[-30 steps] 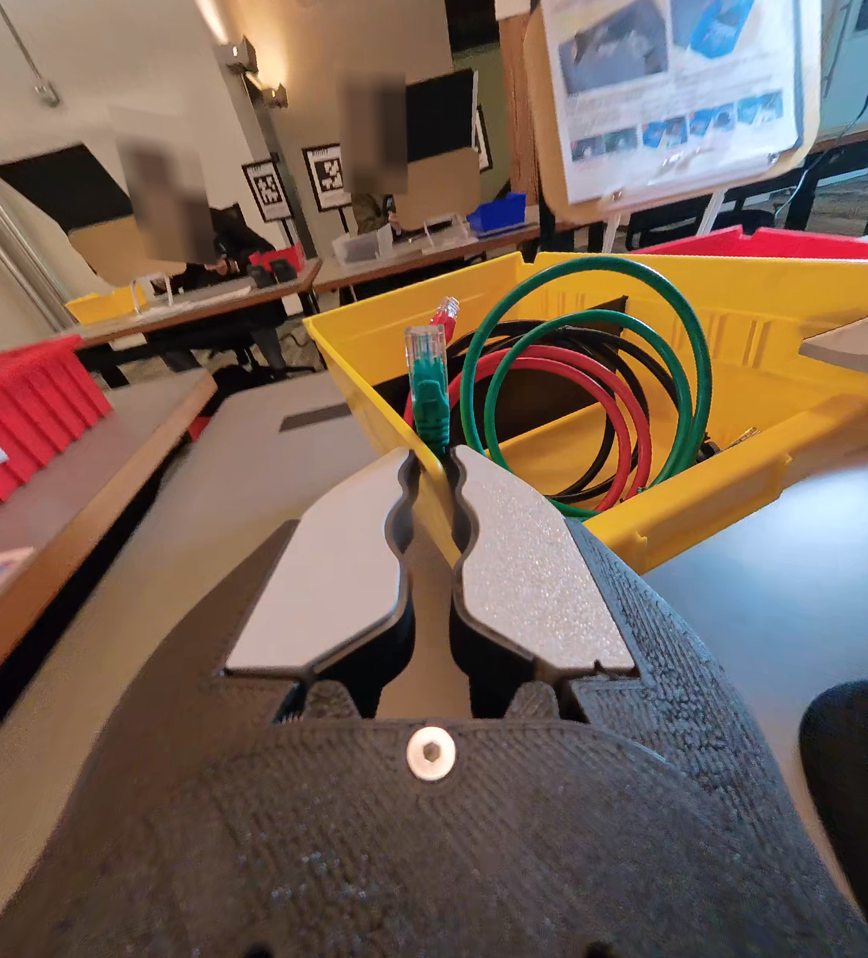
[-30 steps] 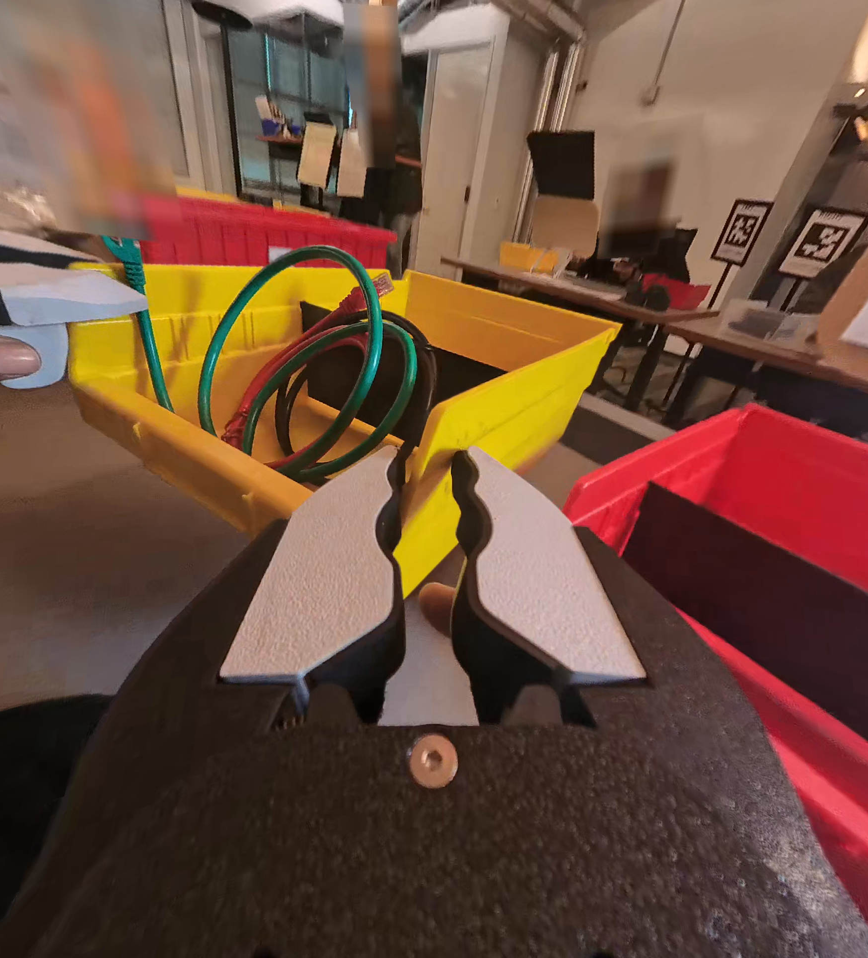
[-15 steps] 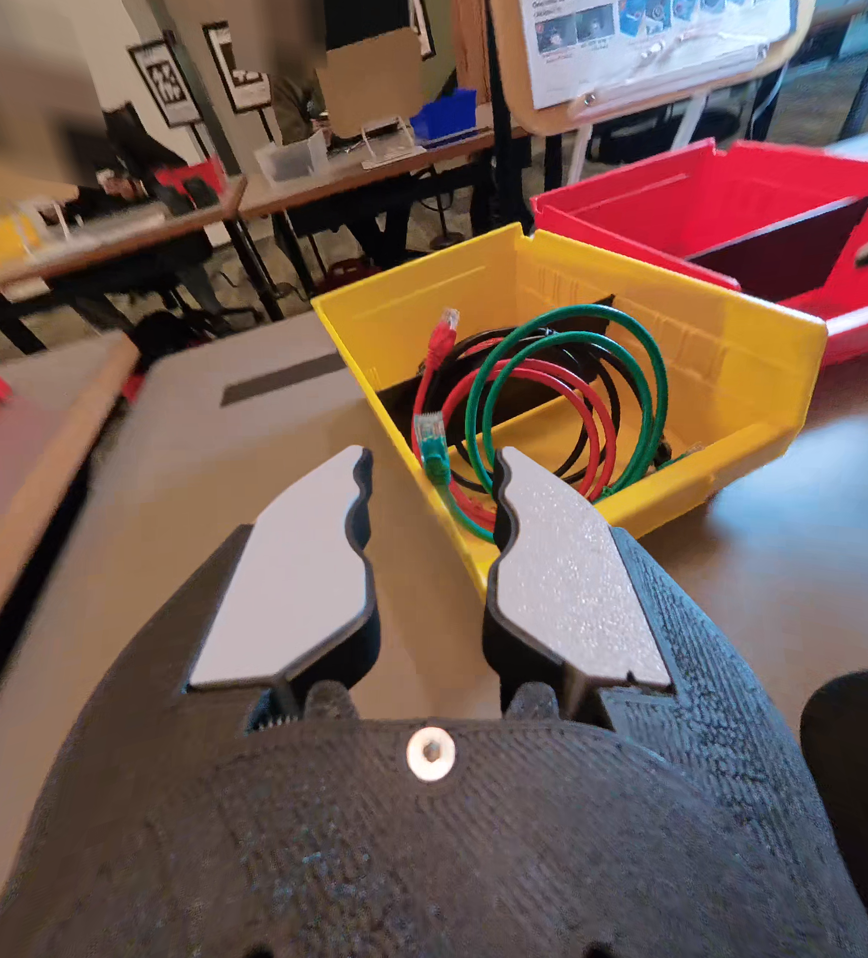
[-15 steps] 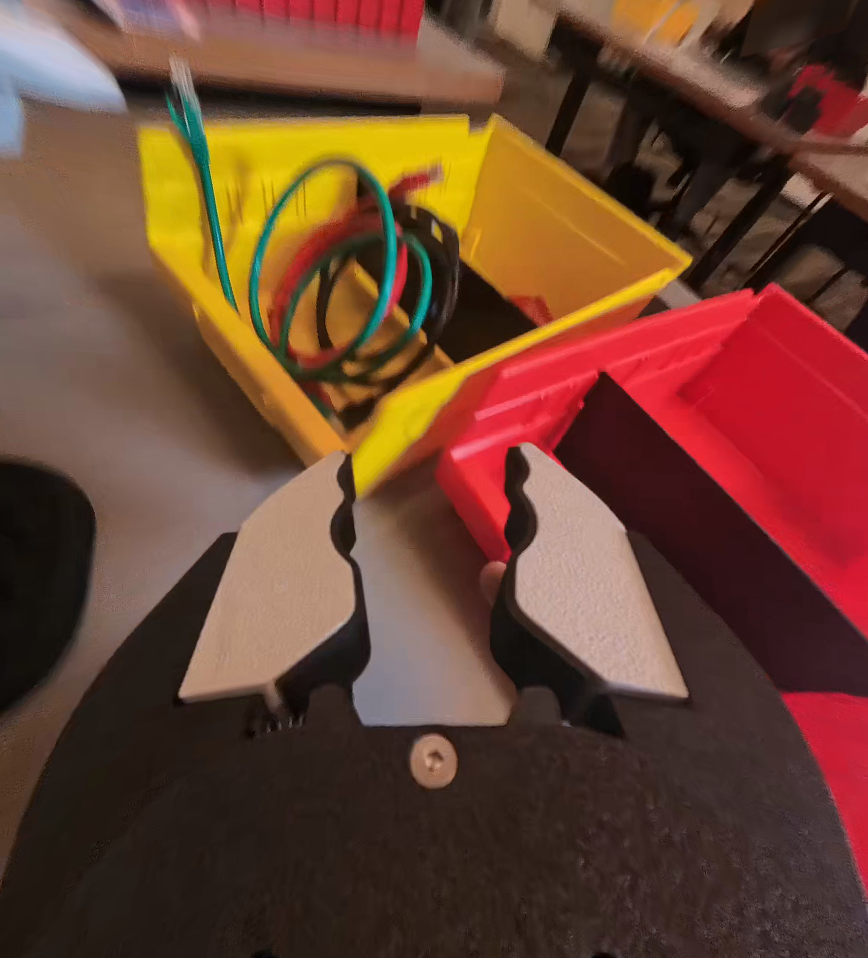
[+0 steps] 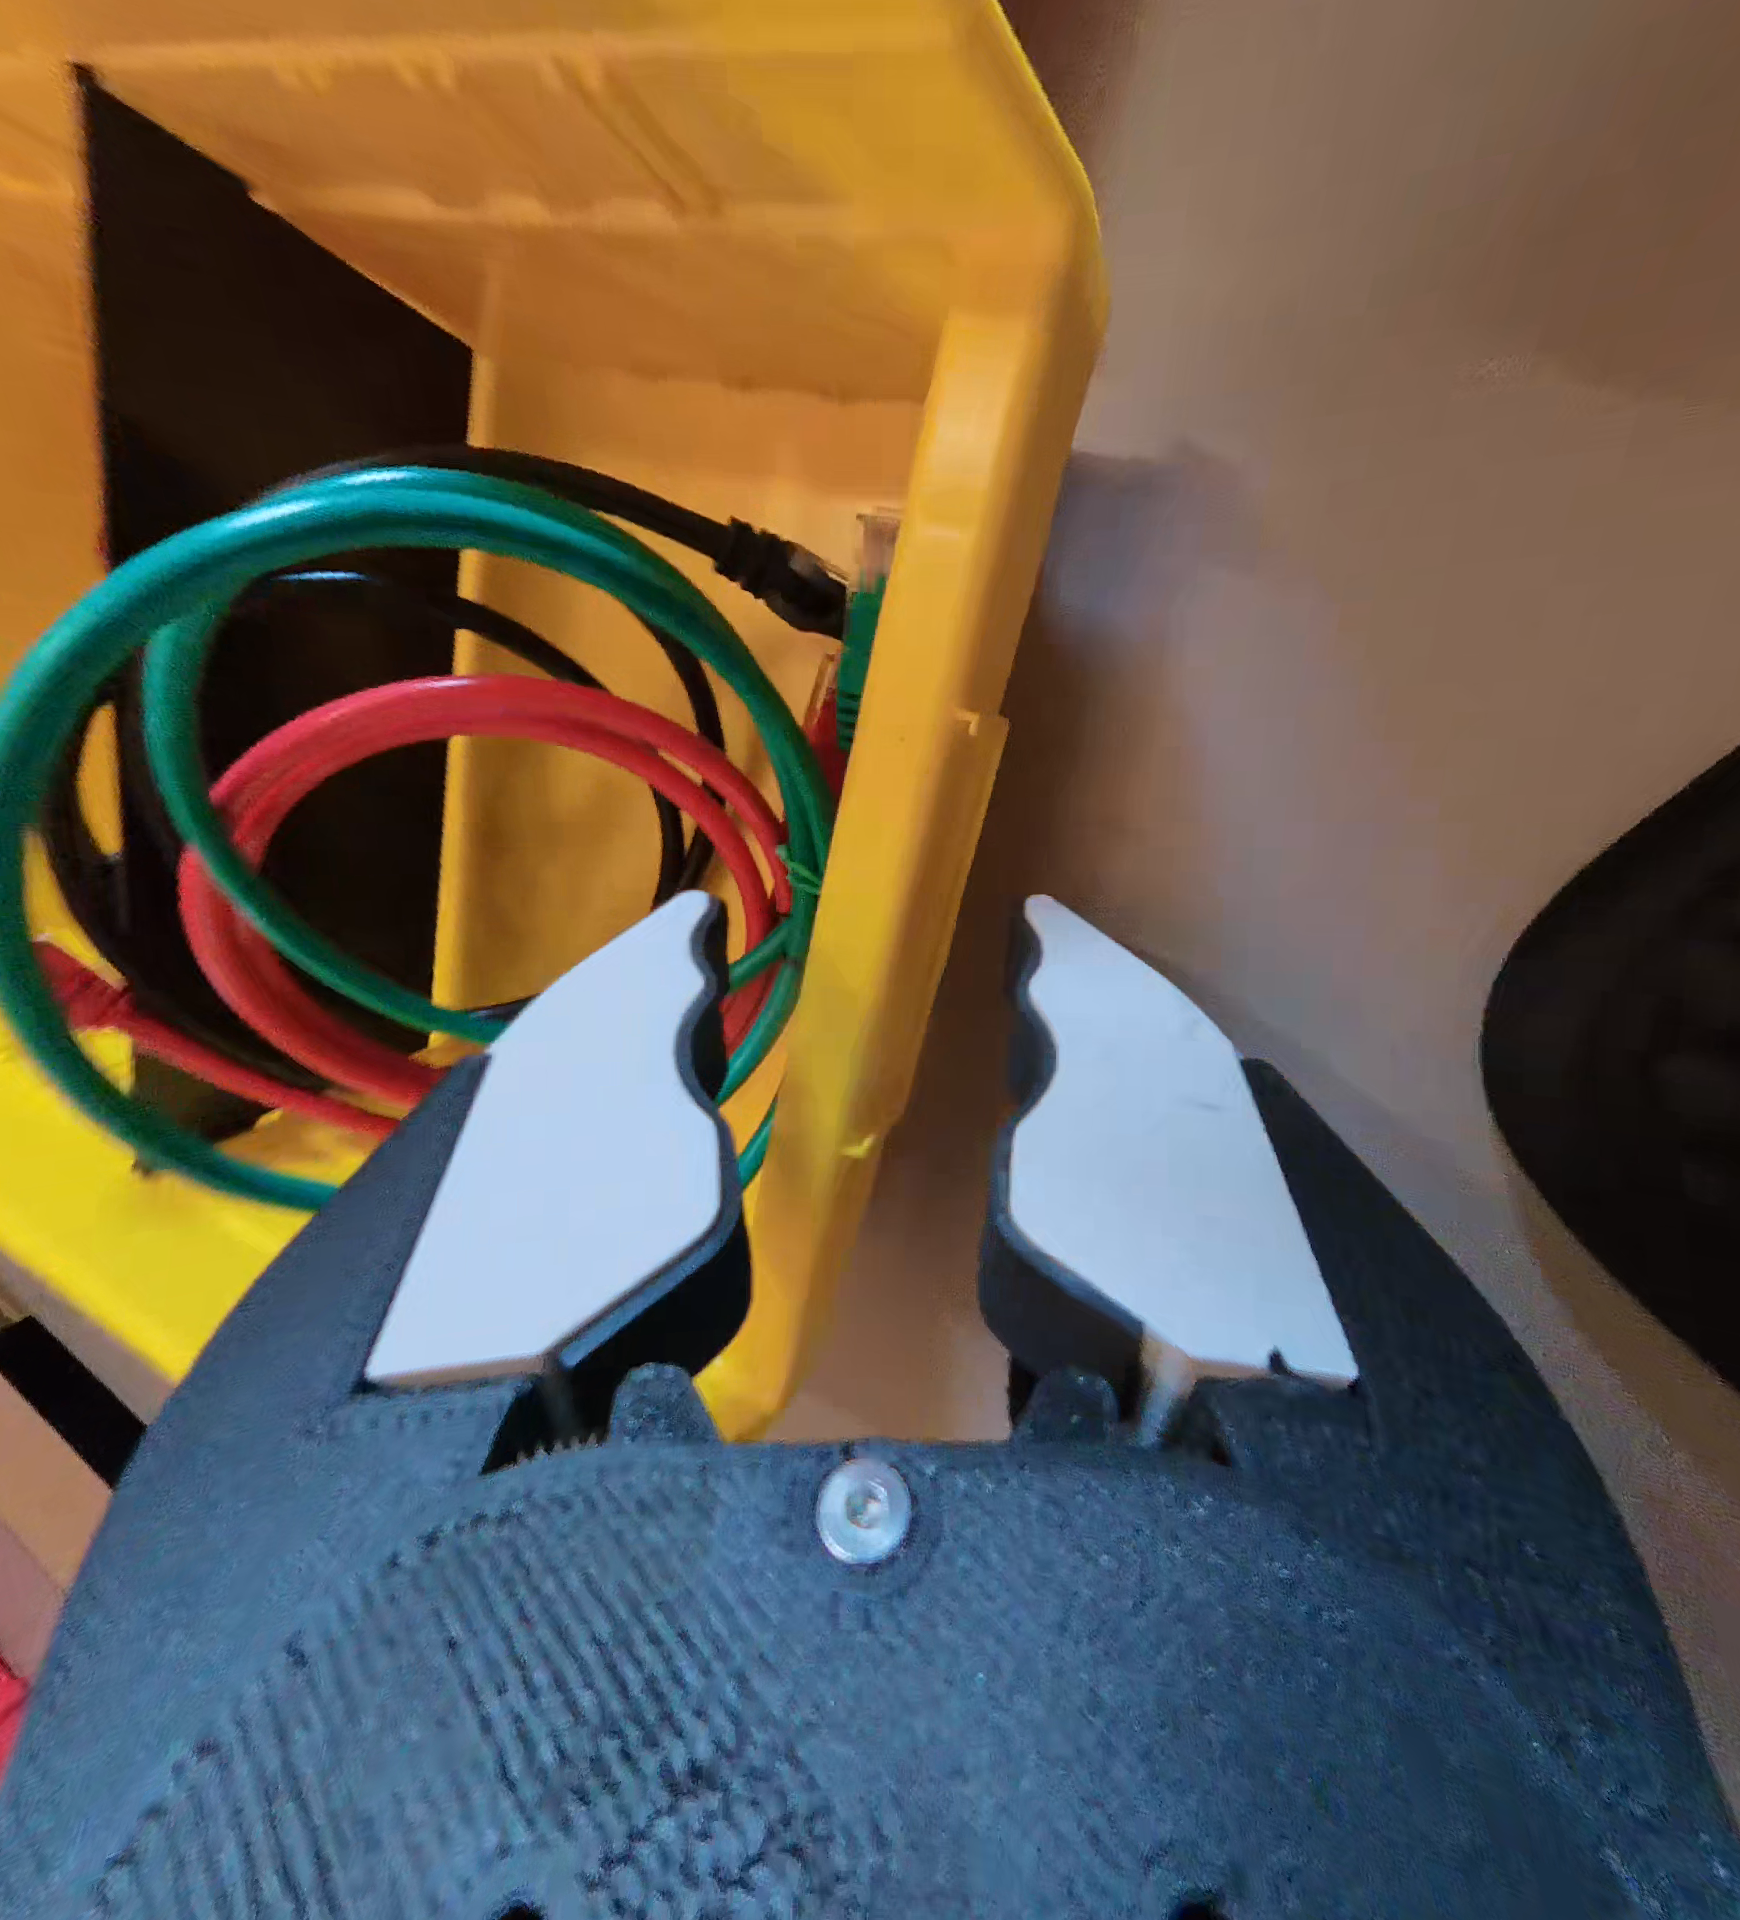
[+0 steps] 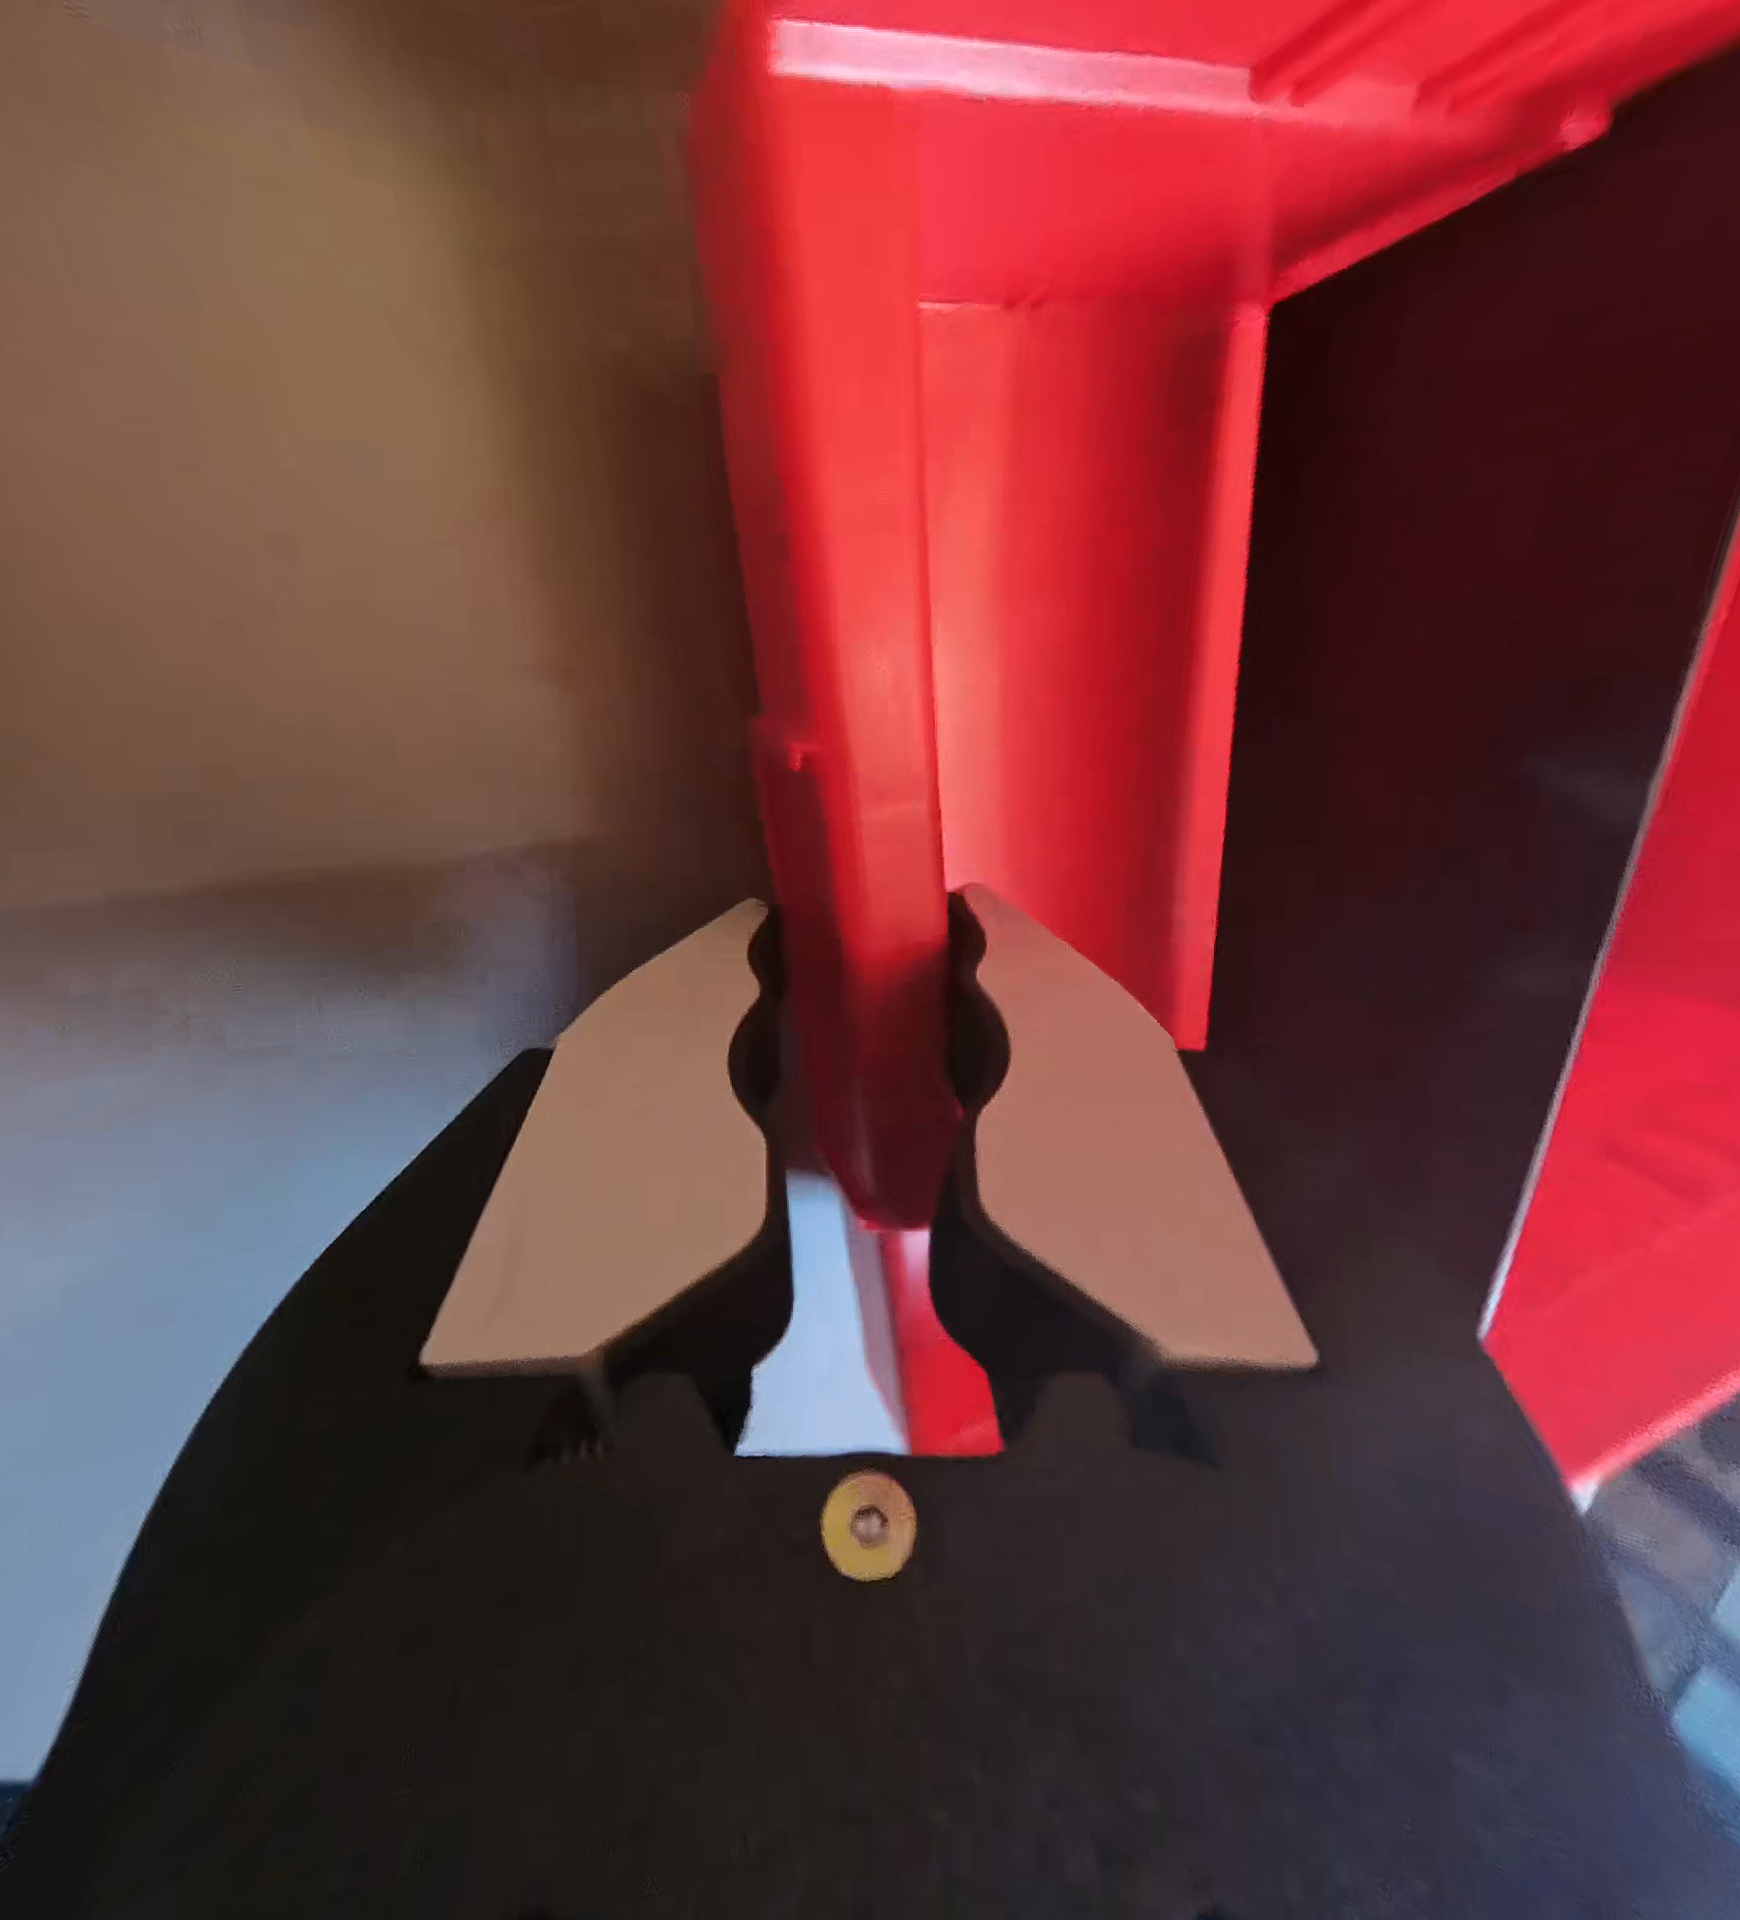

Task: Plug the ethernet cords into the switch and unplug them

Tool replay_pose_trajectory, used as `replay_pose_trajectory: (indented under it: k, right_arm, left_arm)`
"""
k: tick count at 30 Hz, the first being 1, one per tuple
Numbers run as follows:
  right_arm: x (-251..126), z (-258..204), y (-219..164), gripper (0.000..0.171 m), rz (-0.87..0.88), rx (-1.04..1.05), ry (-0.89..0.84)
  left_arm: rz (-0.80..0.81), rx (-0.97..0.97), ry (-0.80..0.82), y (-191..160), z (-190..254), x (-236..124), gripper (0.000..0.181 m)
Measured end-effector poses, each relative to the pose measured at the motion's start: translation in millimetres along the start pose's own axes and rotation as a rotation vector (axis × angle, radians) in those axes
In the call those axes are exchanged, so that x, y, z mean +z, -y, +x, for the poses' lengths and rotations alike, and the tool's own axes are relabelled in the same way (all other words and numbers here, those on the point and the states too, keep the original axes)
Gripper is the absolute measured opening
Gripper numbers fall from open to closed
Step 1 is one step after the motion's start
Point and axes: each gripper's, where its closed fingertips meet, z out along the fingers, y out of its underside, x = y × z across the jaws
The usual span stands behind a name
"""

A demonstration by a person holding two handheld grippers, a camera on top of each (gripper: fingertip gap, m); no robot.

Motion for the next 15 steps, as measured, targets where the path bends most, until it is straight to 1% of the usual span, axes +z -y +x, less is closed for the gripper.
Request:
replay_pose_trajectory:
  k: [2, 3, 4, 6, 10, 12, 15]
  right_arm:
    - [-10, -6, -16, 0.030, 0.012, 0.084, -0.025]
    - [-14, -13, -26, 0.031, 0.019, 0.108, -0.028]
    - [-19, -20, -36, 0.031, 0.032, 0.127, -0.041]
    - [-31, -31, -54, 0.033, 0.050, 0.170, -0.091]
    - [-51, -51, -88, 0.033, 0.078, 0.294, -0.192]
    - [-56, -57, -110, 0.033, 0.046, 0.319, -0.238]
    - [-56, -52, -145, 0.033, -0.034, 0.312, -0.312]
  left_arm:
    - [-0.019, 0.023, -0.002, -2, -2, 11, 0.040]
    - [-0.002, 0.017, -0.021, 0, 1, 13, 0.032]
    - [0.024, 0.008, -0.006, 4, 0, 15, 0.030]
    - [0.070, 0.021, 0.048, 10, -4, 18, 0.030]
    - [0.132, 0.002, 0.085, 14, -10, 21, 0.031]
    - [0.142, 0.012, 0.103, 13, -15, 23, 0.031]
    - [0.150, 0.017, 0.105, 13, -21, 26, 0.031]
